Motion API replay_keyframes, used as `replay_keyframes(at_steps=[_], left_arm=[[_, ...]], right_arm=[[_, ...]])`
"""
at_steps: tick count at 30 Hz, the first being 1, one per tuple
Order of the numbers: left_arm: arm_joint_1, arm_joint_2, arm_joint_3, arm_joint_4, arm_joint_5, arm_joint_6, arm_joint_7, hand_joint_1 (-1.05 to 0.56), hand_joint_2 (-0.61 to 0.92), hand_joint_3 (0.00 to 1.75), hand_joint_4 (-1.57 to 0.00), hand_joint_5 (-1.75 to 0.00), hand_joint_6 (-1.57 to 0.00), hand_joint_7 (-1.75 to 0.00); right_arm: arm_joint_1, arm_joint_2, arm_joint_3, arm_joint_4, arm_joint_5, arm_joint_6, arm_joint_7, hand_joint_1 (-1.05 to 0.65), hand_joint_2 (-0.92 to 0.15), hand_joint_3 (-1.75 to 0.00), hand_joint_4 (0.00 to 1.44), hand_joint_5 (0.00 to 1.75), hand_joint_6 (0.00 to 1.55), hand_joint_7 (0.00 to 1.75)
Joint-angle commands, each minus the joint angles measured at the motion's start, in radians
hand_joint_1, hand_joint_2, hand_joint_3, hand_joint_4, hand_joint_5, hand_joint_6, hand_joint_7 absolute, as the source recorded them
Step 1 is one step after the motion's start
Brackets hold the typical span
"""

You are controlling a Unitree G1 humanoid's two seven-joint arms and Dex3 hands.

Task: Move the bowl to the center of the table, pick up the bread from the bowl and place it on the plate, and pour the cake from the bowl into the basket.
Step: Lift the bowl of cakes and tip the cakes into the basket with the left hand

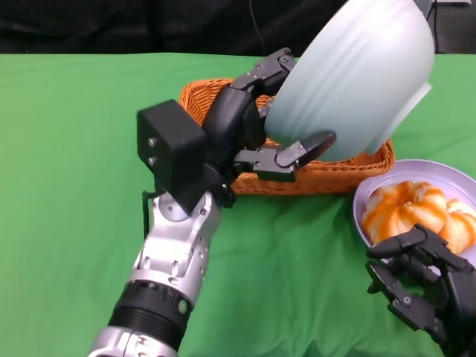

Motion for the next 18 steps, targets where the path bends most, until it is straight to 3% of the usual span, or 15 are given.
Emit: replay_keyframes(at_steps=[1, 18], left_arm=[[0.009, -0.009, 0.023, -0.038, -0.053, 0.044, -0.032, -0.15, 0.65, 1.02, -0.67, -1.74, -0.65, -1.47], [0.004, -0.023, 0.094, -0.101, -0.199, 0.294, -0.101, -0.14, 0.70, 0.95, -0.71, -1.70, -0.71, -1.40]], right_arm=[[-0.010, -0.012, -0.004, 0.011, -0.003, -0.025, -0.008, -0.17, -0.84, -0.33, 0.67, 1.56, 0.65, 1.21], [-0.016, -0.016, -0.003, 0.043, 0.004, -0.052, 0.007, -0.18, -0.85, -0.31, 0.67, 1.58, 0.65, 1.21]])
